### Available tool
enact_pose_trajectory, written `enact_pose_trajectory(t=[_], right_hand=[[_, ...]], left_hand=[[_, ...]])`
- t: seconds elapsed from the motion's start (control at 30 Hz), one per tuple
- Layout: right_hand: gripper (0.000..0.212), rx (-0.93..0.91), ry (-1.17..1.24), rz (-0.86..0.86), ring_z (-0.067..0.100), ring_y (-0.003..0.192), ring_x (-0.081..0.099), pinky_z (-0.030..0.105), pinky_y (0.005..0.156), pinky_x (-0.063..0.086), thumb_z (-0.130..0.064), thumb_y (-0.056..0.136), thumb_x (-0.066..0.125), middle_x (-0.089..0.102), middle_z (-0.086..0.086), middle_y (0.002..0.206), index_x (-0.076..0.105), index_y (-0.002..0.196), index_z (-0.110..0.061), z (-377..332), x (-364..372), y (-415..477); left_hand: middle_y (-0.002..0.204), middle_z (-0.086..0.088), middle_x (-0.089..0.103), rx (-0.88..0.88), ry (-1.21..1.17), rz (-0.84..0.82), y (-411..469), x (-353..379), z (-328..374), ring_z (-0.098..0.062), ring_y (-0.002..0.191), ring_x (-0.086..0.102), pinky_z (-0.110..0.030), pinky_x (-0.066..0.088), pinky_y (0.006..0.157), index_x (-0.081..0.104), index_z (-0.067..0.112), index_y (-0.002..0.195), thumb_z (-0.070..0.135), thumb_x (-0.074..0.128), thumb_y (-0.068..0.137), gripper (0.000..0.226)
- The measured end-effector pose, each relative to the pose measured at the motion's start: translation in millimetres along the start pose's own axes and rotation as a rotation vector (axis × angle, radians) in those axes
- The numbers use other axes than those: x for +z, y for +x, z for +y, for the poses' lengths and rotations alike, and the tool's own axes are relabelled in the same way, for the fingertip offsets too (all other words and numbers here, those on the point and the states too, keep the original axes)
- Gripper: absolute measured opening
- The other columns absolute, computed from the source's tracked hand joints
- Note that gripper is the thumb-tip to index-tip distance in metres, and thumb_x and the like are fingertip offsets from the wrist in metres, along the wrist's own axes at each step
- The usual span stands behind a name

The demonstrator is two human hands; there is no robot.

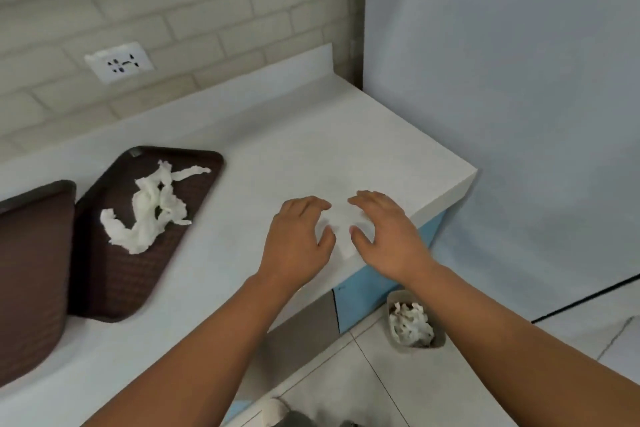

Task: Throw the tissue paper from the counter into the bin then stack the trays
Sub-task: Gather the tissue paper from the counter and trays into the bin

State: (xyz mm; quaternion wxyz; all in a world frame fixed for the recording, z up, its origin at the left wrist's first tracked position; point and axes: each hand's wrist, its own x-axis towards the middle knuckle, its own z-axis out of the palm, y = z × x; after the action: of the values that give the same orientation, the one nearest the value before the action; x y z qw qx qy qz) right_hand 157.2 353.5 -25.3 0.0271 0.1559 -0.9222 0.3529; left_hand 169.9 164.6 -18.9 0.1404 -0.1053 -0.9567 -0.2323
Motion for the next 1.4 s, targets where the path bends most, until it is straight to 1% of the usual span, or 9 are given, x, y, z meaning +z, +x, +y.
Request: enact_pose_trajectory(t=[0.37, 0.57, 0.67, 0.8, 0.97, 1.07, 1.2, 1.3, 1.4], right_hand=[[0.039, -0.161, -0.053, -0.137, 0.014, 0.138, 0.035, 0.024, 0.113, 0.024, -0.028, 0.093, 0.057, 0.047, -0.002, 0.145, 0.056, 0.132, -0.023, -131, 134, 77], [0.034, -0.190, -0.072, -0.186, 0.015, 0.136, 0.039, 0.029, 0.114, 0.029, -0.027, 0.092, 0.057, 0.051, -0.001, 0.141, 0.061, 0.126, -0.023, -176, 193, 106], [0.032, -0.201, -0.071, -0.187, 0.017, 0.131, 0.045, 0.032, 0.111, 0.035, -0.027, 0.091, 0.057, 0.055, 0.000, 0.136, 0.064, 0.122, -0.023, -190, 212, 115], [0.033, -0.176, -0.087, -0.180, 0.016, 0.129, 0.046, 0.030, 0.110, 0.036, -0.026, 0.091, 0.058, 0.055, -0.001, 0.135, 0.064, 0.122, -0.021, -202, 227, 123], [0.030, -0.152, -0.109, -0.158, 0.016, 0.124, 0.049, 0.033, 0.105, 0.042, -0.025, 0.090, 0.058, 0.057, -0.003, 0.130, 0.066, 0.119, -0.021, -204, 240, 137], [0.028, -0.153, -0.111, -0.130, 0.015, 0.118, 0.052, 0.034, 0.101, 0.045, -0.024, 0.090, 0.059, 0.060, -0.005, 0.123, 0.066, 0.116, -0.021, -205, 245, 144], [0.028, -0.149, -0.135, -0.104, 0.015, 0.115, 0.052, 0.033, 0.099, 0.046, -0.024, 0.090, 0.058, 0.061, -0.006, 0.120, 0.065, 0.117, -0.020, -206, 251, 151], [0.029, -0.166, -0.127, -0.092, 0.016, 0.116, 0.052, 0.033, 0.101, 0.045, -0.024, 0.091, 0.058, 0.061, -0.004, 0.121, 0.064, 0.119, -0.019, -210, 258, 158], [0.031, -0.214, -0.129, -0.105, 0.016, 0.118, 0.050, 0.031, 0.101, 0.045, -0.028, 0.090, 0.059, 0.061, -0.003, 0.121, 0.063, 0.120, -0.018, -221, 267, 170]], left_hand=[[0.119, -0.003, 0.063, -0.207, 0.146, 0.035, -30, -115, -202, -0.024, 0.113, 0.054, -0.040, 0.049, 0.095, 0.064, 0.015, 0.120, 0.022, 0.064, 0.087, 0.034], [0.111, -0.001, 0.060, -0.402, 0.241, -0.121, -29, -152, -290, -0.020, 0.104, 0.054, -0.034, 0.052, 0.085, 0.060, 0.017, 0.123, 0.043, 0.060, 0.090, 0.042], [0.093, 0.001, 0.060, -0.448, 0.283, -0.252, -27, -149, -309, -0.019, 0.090, 0.057, -0.038, 0.054, 0.077, 0.060, 0.018, 0.104, 0.058, 0.055, 0.087, 0.044], [0.083, 0.001, 0.063, -0.469, 0.359, -0.267, -20, -136, -319, -0.019, 0.084, 0.061, -0.038, 0.054, 0.074, 0.059, 0.016, 0.093, 0.067, 0.043, 0.089, 0.053], [0.090, -0.001, 0.064, -0.395, 0.460, -0.248, -5, -132, -328, -0.021, 0.091, 0.057, -0.036, 0.046, 0.079, 0.060, 0.016, 0.097, 0.054, 0.041, 0.096, 0.042], [0.081, 0.001, 0.060, -0.342, 0.324, -0.138, 4, -141, -335, -0.019, 0.082, 0.054, -0.034, 0.044, 0.072, 0.059, 0.017, 0.084, 0.040, 0.050, 0.094, 0.026], [0.068, -0.001, 0.045, -0.421, -0.176, 0.040, 18, -168, -344, -0.013, 0.061, 0.041, -0.028, 0.031, 0.055, 0.037, 0.012, 0.065, 0.023, 0.048, 0.094, 0.032], [0.076, -0.001, 0.049, -0.516, -0.401, 0.130, 26, -193, -348, -0.012, 0.067, 0.046, -0.026, 0.036, 0.062, 0.045, 0.011, 0.070, 0.028, 0.044, 0.099, 0.034], [0.092, 0.004, 0.062, -0.584, -0.548, 0.208, 29, -209, -358, -0.010, 0.084, 0.060, -0.026, 0.046, 0.076, 0.057, 0.029, 0.078, 0.041, 0.052, 0.097, 0.023]])
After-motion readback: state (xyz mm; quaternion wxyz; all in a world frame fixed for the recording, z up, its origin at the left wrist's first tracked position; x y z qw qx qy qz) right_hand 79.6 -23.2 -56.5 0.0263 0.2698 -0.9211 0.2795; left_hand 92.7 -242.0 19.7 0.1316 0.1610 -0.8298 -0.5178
